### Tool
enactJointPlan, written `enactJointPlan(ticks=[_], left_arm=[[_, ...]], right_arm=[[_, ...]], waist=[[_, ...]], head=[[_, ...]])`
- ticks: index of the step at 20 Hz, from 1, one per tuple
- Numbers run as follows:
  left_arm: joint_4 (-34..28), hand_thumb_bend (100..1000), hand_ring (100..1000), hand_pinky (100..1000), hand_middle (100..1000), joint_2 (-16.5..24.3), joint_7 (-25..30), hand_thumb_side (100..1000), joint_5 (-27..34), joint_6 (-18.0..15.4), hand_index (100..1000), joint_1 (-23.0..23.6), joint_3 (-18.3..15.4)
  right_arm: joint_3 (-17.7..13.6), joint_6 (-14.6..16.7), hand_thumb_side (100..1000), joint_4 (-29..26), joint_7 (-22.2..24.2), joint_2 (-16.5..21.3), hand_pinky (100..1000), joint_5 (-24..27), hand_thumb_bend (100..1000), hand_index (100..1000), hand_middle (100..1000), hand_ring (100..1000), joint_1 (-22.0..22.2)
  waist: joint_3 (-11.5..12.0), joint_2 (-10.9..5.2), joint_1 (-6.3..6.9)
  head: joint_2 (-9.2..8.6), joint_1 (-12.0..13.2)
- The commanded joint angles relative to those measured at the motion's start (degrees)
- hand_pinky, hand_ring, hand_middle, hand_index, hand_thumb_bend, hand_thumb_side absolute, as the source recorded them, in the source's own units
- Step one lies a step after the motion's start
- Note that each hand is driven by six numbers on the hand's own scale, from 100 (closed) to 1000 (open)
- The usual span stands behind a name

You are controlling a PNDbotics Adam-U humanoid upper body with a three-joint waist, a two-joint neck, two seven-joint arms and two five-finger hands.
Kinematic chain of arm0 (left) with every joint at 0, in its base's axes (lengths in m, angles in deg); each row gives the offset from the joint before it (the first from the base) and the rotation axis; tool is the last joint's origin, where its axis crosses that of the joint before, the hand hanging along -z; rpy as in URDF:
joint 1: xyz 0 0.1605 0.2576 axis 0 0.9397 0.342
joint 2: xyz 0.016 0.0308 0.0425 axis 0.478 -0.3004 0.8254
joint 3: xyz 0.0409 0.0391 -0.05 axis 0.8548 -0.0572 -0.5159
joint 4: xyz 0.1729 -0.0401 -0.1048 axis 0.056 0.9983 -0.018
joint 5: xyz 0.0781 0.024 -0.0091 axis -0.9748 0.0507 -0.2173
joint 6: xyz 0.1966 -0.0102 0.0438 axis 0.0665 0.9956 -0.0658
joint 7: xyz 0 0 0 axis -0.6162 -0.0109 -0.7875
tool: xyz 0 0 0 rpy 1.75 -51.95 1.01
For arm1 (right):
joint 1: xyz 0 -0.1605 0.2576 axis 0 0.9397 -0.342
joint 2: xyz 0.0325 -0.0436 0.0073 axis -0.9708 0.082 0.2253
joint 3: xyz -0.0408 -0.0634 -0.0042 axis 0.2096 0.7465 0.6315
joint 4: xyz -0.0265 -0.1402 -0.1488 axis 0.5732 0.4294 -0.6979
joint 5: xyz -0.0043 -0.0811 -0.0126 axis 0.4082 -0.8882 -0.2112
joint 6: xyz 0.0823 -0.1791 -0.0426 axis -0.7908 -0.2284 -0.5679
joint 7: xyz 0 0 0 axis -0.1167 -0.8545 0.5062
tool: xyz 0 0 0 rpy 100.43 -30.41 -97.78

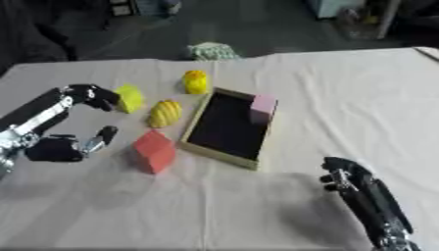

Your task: Pick up objects on the table and place them in the box.

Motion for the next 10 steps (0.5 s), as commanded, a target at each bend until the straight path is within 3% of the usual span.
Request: enactJointPlan(ticks=[1,5,10], left_arm=[[0.7,303,767,815,774,5.6,8.6,380,-3.5,-1.6,894,-3.9,2.7],[6.1,327,796,829,798,5.9,15.2,299,-9.0,-5.4,904,-9.8,7.3],[14.6,327,824,843,816,2.2,16.7,246,-13.9,-11.0,908,-14.8,11.6]], right_arm=[[0.1,0.1,727,-1.0,0.3,1.2,657,-0.2,100,779,710,671,-0.5],[0.3,0.2,727,-1.0,0.5,1.3,657,-0.2,100,779,709,671,-0.5],[0.3,0.2,727,-1.0,0.6,1.3,657,-0.1,100,779,709,671,-0.5]], waist=[[-0.2,-0.69,0.05],[-0.8,-0.77,0.08],[-1.3,-0.73,-0.03]], head=[[0.26,0.2],[0.26,0.3],[0.26,0.0]])
